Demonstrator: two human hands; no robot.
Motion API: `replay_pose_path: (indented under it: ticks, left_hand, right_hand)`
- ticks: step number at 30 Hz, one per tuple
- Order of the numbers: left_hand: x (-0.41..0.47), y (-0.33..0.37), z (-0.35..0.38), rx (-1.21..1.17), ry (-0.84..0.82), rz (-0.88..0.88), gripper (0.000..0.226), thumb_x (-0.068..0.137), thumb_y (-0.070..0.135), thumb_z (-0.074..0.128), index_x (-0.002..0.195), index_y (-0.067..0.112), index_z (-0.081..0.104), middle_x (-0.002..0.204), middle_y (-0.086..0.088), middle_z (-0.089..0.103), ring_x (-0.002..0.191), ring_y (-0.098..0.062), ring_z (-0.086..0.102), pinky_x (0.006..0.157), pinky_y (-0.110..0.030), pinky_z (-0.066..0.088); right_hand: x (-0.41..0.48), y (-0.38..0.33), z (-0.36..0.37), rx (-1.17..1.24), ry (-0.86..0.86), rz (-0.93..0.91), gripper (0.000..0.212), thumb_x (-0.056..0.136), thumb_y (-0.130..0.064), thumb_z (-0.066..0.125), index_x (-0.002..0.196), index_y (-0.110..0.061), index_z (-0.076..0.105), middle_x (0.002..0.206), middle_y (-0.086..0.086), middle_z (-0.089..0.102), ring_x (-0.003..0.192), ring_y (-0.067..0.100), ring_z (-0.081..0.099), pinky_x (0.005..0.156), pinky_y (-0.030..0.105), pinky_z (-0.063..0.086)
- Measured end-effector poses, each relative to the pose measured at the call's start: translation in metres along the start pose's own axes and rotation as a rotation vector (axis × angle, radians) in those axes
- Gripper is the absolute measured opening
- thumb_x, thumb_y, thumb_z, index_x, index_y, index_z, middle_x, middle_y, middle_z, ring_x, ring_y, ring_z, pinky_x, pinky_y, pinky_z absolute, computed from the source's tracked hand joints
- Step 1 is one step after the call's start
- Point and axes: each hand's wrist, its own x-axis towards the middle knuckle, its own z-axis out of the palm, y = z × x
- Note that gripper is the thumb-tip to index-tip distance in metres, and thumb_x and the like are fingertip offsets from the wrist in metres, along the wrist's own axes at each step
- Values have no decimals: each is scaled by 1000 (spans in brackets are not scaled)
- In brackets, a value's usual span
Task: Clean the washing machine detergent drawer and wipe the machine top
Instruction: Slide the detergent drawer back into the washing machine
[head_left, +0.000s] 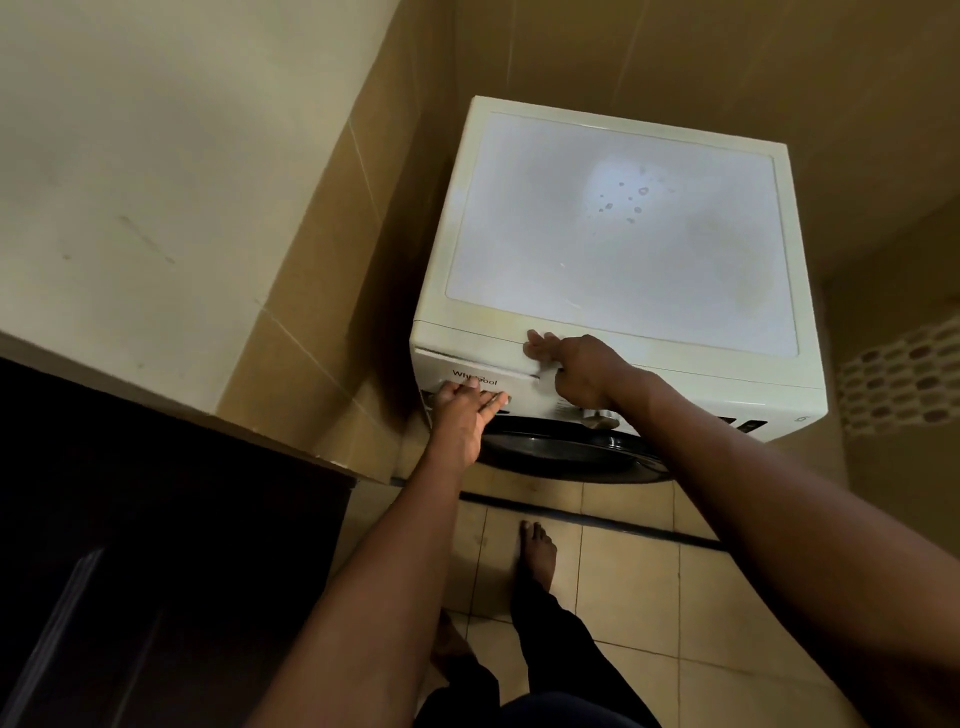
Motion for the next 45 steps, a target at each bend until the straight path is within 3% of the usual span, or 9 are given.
replay_pose_path:
  ticks: [8, 13, 16, 20, 23, 27, 35, 40, 45]
  left_hand:
    - [14, 4, 6, 67, 33, -20, 13, 102, -10, 46, 98, 2, 46, 111, -16, 49, 105, -38, 60, 100, -60, 51]
    - [8, 10, 8, 135, 64, -10, 20, 104, -7, 47, 91, 8, 48, 101, -9, 56, 103, -36, 63, 102, -51, 52]
    - [9, 11, 0, 372, 93, 4, 8, 103, 0, 50, 105, 2, 58, 110, -16, 63, 105, -33, 65, 95, -46, 57]
    - [-3, 29, -15, 953, 128, 146, 19, 98, 13, 54, 116, 15, 60, 130, -17, 63, 111, -34, 64, 94, -46, 57]
    - [-24, 50, -26, 1358, 68, 338, 38, 96, 16, 55, 134, 12, 58, 133, -15, 62, 121, -35, 59, 97, -35, 50]
    - [-51, 70, -35, 1632, -35, 537, 37, 95, 14, 57, 132, 8, 56, 131, -14, 60, 121, -32, 57, 95, -34, 47]
    - [-95, 62, -25, 1876, -236, 802, 44, 96, 23, 58, 139, 15, 51, 126, -11, 58, 115, -30, 57, 94, -44, 53]
    - [-116, 25, 6, 1934, -337, 857, 51, 95, 22, 58, 144, 14, 47, 132, -13, 54, 122, -31, 51, 101, -42, 49]
    - [-140, -27, 55, 2048, -458, 942, 52, 95, 23, 55, 145, 16, 45, 135, -12, 52, 123, -30, 49, 103, -41, 46]
  right_hand:
    - [0, 2, -1, 35, -1, -10, 72, 88, 7, 44, 152, -26, 47, 163, -16, 31, 152, 4, 25, 125, 27, 19]
    - [-3, -3, -2, 41, -3, -1, 75, 87, 9, 41, 154, -24, 44, 164, -14, 28, 153, 6, 22, 126, 28, 18]
    - [-7, -9, -2, -12, -25, -3, 76, 88, 8, 42, 157, -22, 38, 167, -11, 21, 155, 10, 19, 126, 31, 17]
    - [-17, -15, 0, -94, -22, -11, 78, 89, 0, 48, 161, -21, 28, 171, -5, 10, 157, 18, 16, 125, 37, 20]
    - [-32, -23, 6, -125, 14, -28, 74, 90, -4, 52, 159, -18, 31, 171, -1, 10, 157, 21, 14, 124, 40, 24]
    - [-64, -36, 17, -44, 130, 23, 64, 90, -8, 54, 152, -22, 45, 169, 5, 21, 151, 26, 32, 118, 34, 30]
    - [-149, -6, 43, -16, 230, 180, 63, 91, -19, 58, 152, -25, 44, 168, 9, 25, 142, 31, 46, 112, 41, 43]
    - [-203, 38, 60, 6, 232, 335, 68, 91, -21, 60, 155, -22, 38, 168, 12, 22, 144, 35, 42, 116, 45, 39]
    - [-249, 98, 70, 58, 262, 414, 64, 90, -25, 61, 150, -16, 39, 156, 12, 31, 140, 39, 43, 115, 50, 39]
